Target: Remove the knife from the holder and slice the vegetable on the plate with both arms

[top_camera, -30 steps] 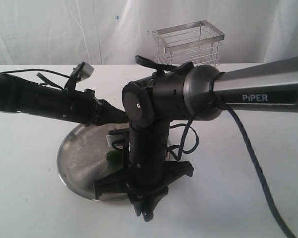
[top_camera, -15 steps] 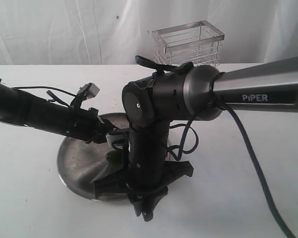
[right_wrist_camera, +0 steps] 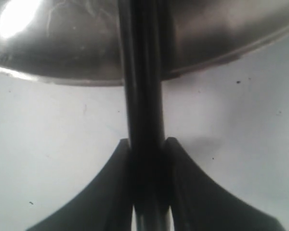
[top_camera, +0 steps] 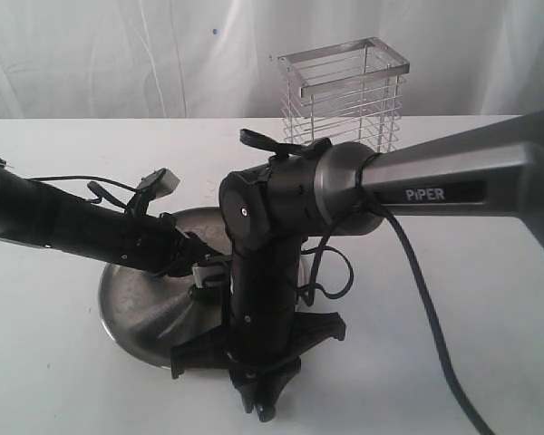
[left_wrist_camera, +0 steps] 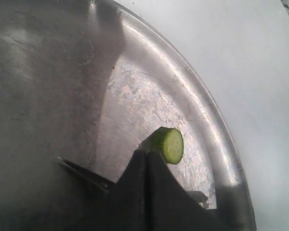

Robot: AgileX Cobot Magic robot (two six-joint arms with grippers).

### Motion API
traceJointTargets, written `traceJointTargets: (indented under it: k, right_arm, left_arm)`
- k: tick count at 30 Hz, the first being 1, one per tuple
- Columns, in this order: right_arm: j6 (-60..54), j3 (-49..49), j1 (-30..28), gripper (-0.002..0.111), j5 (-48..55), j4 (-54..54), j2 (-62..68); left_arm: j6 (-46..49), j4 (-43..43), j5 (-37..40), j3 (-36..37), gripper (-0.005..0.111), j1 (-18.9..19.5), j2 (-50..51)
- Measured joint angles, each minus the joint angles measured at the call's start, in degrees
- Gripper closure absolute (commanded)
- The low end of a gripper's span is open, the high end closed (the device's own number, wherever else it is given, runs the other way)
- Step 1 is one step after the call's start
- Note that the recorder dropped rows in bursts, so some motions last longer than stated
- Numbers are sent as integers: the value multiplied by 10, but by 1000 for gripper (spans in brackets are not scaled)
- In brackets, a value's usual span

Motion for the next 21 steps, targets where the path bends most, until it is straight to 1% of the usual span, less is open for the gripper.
traceJointTargets:
  k: [10, 15, 21]
  right_arm:
    - [-1, 0, 0, 108, 2, 1, 0]
    - [-1, 0, 0, 108, 2, 1, 0]
    - [-1, 0, 0, 108, 4, 5, 4]
  left_arm:
    - [0, -1, 0, 0, 107, 0, 0]
    - [2, -33, -7, 1, 107, 0, 0]
    - [16, -35, 7, -9, 107, 0, 5]
